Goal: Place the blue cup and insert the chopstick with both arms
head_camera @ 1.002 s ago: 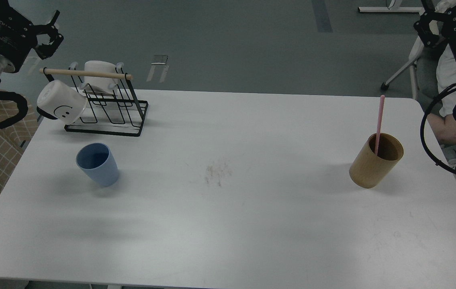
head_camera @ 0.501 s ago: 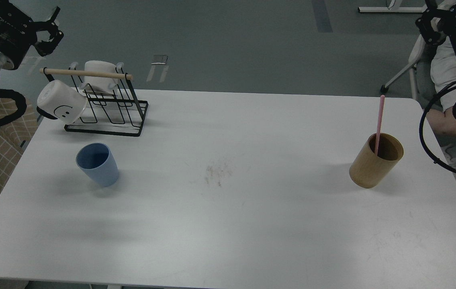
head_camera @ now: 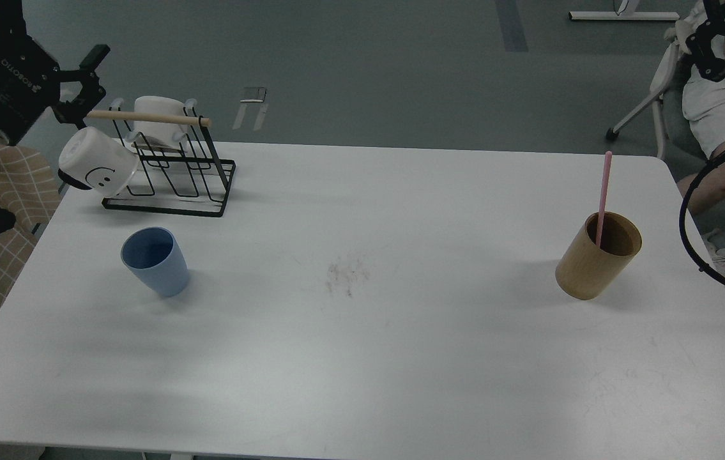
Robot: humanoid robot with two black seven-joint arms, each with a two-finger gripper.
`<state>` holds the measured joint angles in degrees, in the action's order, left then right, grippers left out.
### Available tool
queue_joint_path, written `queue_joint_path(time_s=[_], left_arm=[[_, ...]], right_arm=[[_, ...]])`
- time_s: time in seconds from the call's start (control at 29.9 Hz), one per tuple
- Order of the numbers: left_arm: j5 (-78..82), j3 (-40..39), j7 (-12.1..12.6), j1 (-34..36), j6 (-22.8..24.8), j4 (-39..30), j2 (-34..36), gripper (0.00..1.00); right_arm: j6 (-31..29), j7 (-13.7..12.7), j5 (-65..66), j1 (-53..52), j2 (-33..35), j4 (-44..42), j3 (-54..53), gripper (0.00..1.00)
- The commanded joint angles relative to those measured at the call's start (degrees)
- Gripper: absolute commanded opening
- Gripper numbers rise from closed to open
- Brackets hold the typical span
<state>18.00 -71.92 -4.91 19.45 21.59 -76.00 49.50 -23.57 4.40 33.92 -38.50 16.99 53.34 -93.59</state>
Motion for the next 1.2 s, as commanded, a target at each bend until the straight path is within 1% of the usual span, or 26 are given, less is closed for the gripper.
queue_joint_path(time_s=[0.0, 0.03, 0.17, 0.3, 0.33, 0.43, 0.5, 0.63, 0.7, 0.84, 0.97, 1.17], left_arm=[[7.4, -0.8, -0.4, -4.6, -0.1, -5.6, 4.9, 0.93], [11.0, -0.4, -0.4, -5.5, -0.1, -7.2, 6.9, 0.93], [21.4, -0.4, -0.4, -7.6, -0.1, -11.2, 10.2, 0.93], [39.0, 0.1, -0.5, -10.9, 0.1, -17.6, 15.4, 0.93], [39.0, 0.1, -0.5, -10.9, 0.1, -17.6, 15.4, 0.93], [53.7, 2.3, -0.6, -11.9, 1.7, -18.8, 18.8, 0.93], [61.4, 3.6, -0.6, -11.8, 2.4, -19.3, 19.0, 0.93], [71.9, 5.7, -0.8, -12.0, 3.5, -19.4, 19.1, 0.93], [78.4, 8.7, -1.0, -11.6, 3.5, -19.4, 18.7, 0.91], [81.5, 11.8, -1.3, -11.1, 3.5, -20.6, 17.6, 0.88], [82.4, 15.5, -1.0, -10.1, 3.7, -20.2, 12.4, 0.79], [87.7, 17.9, -1.1, -9.1, 3.7, -19.3, 10.5, 0.77]], right_arm=[[0.0, 0.0, 0.0, 2.5, 0.1, 2.4, -0.9, 1.0], [0.0, 0.1, 0.0, 3.1, 0.1, 3.0, -1.1, 1.0], [0.0, 0.0, 0.0, 4.0, 0.4, 4.0, -2.6, 1.0], [0.0, 0.0, 0.0, 4.7, 1.0, 4.6, -3.5, 1.0], [0.0, 0.0, 0.0, 4.7, 1.0, 4.6, -3.5, 1.0], [-0.2, 0.0, 0.0, 6.0, 1.5, 6.0, -5.0, 1.0], [-0.2, 0.0, 0.0, 7.0, 1.5, 6.9, -5.8, 1.0], [-0.2, 0.0, 0.0, 8.6, 1.5, 8.4, -6.8, 1.0], [-0.2, 0.0, 0.0, 9.1, 1.6, 8.7, -7.2, 1.0], [-0.2, 0.0, 0.0, 9.1, 1.6, 8.7, -7.8, 1.0], [-0.4, 0.0, 0.0, 9.1, 1.6, 8.8, -7.8, 1.0], [-0.4, 0.0, 0.0, 9.1, 1.8, 8.6, -7.9, 1.0]])
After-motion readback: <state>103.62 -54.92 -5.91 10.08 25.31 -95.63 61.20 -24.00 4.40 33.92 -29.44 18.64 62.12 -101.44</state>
